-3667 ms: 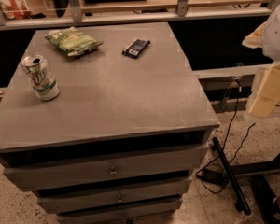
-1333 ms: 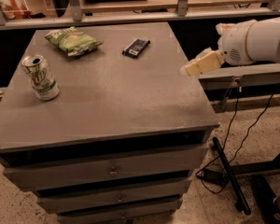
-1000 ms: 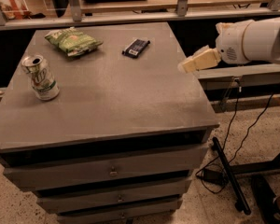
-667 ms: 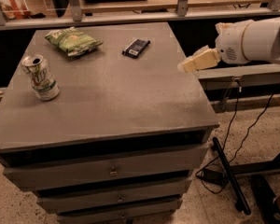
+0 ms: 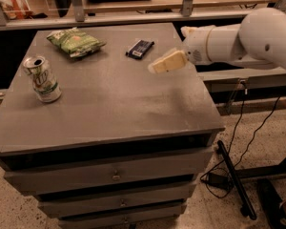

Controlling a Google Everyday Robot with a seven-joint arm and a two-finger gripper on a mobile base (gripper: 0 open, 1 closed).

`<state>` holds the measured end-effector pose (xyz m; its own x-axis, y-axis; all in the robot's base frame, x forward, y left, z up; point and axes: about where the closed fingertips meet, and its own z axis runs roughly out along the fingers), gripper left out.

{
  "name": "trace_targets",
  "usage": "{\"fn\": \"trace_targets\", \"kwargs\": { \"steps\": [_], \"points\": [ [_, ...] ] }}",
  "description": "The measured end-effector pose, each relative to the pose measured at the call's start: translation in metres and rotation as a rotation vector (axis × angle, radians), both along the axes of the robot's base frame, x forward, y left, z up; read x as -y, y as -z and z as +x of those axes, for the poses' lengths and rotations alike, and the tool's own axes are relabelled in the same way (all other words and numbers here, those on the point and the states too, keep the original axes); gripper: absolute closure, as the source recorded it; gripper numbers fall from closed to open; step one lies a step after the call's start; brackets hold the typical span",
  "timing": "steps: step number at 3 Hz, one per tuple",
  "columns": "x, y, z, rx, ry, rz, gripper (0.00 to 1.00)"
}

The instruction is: Move rxbar blueberry near 7up can

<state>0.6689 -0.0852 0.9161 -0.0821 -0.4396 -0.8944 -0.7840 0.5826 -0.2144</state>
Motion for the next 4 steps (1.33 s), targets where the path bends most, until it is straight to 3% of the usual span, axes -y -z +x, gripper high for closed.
{"fn": "trace_targets", "kwargs": {
  "steps": [1, 3, 4],
  "points": [
    [-0.033, 0.017, 0.015, -0.01, -0.027, 0.043, 0.0],
    [-0.049, 0.031, 0.067, 0.004, 0.05, 0.1, 0.0],
    [-0.059, 0.035, 0.107, -0.01, 0.074, 0.125, 0.0]
  ]
}}
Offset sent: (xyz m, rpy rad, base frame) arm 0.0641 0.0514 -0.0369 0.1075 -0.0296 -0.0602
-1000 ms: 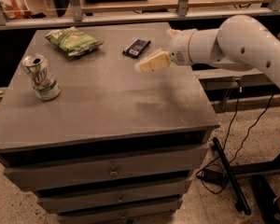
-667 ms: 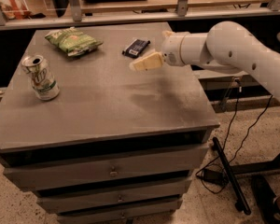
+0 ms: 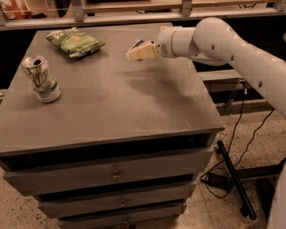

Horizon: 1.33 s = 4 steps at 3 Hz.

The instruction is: Move rxbar blueberry near 7up can

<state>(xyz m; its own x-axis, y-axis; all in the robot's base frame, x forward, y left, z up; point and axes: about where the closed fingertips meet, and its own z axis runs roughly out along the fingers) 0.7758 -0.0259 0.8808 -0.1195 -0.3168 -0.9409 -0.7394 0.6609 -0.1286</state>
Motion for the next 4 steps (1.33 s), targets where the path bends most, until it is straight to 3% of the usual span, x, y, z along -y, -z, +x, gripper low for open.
{"fn": "trace_targets", "kwargs": {
  "steps": [2, 3, 4],
  "points": [
    [-0.013, 0.02, 0.032, -0.04, -0.019, 0.016, 0.0],
    [-0.009, 0.03, 0.04, -0.047, -0.009, 0.021, 0.0],
    [-0.004, 0.039, 0.047, -0.064, 0.004, 0.015, 0.06]
  ]
}}
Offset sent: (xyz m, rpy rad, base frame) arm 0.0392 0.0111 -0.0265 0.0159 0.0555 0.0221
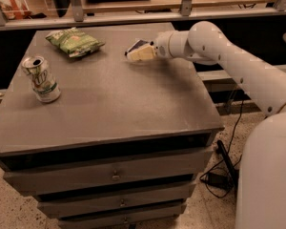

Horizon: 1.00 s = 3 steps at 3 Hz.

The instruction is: Move rxbar blueberry near 7up can

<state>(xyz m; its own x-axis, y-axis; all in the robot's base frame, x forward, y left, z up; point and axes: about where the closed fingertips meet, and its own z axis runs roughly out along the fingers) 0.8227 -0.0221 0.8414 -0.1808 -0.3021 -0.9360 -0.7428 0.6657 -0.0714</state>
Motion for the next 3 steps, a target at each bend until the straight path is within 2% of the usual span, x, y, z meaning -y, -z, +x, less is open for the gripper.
{"fn": "trace_targets", "kwargs": {
  "steps": [1, 3],
  "points": [
    [0.0049, 0.004, 0.0054, -0.012, 0.025, -0.001, 0.21],
    [0.0054, 0.0046, 0.0052, -0.026, 0.031, -0.01, 0.68]
  ]
}}
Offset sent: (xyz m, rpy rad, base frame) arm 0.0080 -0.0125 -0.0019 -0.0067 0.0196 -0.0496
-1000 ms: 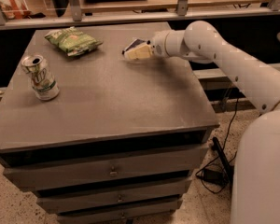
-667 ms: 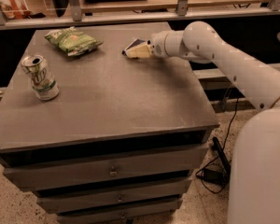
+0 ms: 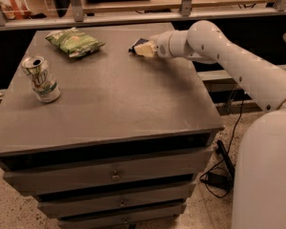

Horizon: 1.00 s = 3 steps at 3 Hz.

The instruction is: Move rxbar blueberry near 7up can

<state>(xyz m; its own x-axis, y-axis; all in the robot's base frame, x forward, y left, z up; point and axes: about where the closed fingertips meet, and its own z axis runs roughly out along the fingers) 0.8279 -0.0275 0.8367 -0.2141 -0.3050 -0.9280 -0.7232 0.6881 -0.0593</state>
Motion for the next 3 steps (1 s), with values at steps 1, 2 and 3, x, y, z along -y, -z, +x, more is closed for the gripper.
{"fn": "trace_targets", "kwargs": {
  "steps": [1, 2, 3],
  "points": [
    [0.001, -0.008, -0.003, 0.01, -0.01, 0.003, 0.92],
    [0.004, -0.03, -0.012, 0.041, -0.043, 0.015, 1.0],
    [0.005, -0.063, -0.034, 0.071, -0.114, 0.048, 1.0]
  ]
}}
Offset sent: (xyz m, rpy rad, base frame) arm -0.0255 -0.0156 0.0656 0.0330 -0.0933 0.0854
